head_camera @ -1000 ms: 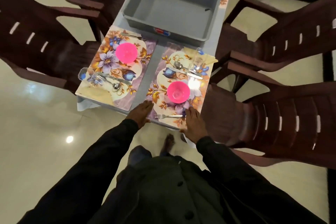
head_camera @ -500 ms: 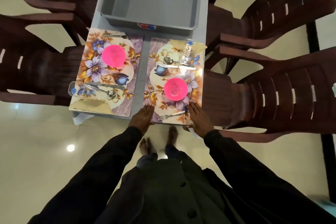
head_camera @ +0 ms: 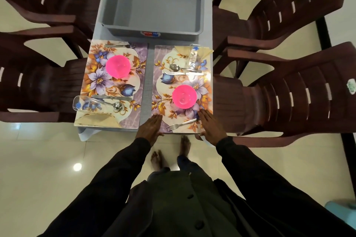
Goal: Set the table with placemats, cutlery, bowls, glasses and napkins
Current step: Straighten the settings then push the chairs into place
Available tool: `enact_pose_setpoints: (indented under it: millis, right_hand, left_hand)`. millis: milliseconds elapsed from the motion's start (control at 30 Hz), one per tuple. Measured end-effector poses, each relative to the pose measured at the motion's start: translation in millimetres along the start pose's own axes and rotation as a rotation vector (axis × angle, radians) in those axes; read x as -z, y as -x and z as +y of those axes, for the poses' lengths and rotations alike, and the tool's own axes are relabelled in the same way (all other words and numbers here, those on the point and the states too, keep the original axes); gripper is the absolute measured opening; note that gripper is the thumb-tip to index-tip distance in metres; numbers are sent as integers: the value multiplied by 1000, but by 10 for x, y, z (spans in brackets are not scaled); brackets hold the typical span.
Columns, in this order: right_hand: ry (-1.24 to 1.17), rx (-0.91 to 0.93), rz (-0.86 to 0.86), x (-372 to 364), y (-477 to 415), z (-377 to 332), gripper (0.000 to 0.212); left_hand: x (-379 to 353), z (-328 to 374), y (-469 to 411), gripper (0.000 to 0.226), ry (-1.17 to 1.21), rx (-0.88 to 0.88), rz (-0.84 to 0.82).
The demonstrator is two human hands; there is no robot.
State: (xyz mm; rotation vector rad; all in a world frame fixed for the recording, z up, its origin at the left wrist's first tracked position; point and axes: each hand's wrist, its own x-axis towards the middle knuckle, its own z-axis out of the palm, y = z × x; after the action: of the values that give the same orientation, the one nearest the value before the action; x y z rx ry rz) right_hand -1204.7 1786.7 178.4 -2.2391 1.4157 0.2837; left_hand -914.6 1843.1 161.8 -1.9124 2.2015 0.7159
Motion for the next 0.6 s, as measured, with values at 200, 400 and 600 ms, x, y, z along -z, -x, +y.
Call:
enact_pose_setpoints:
  millis: [200, 400, 600]
  right_hand:
    - [9, 23, 30, -63, -48, 18, 99]
    - [-37, 116, 153, -127, -98, -37, 59]
    - [10, 120, 219, -314, -272, -242, 21]
  left_hand:
    - [40, 1, -26, 82, -3, 30, 4]
    - [34, 59, 26, 89, 63, 19, 59]
    - [82, 90, 121, 78, 88, 2, 119]
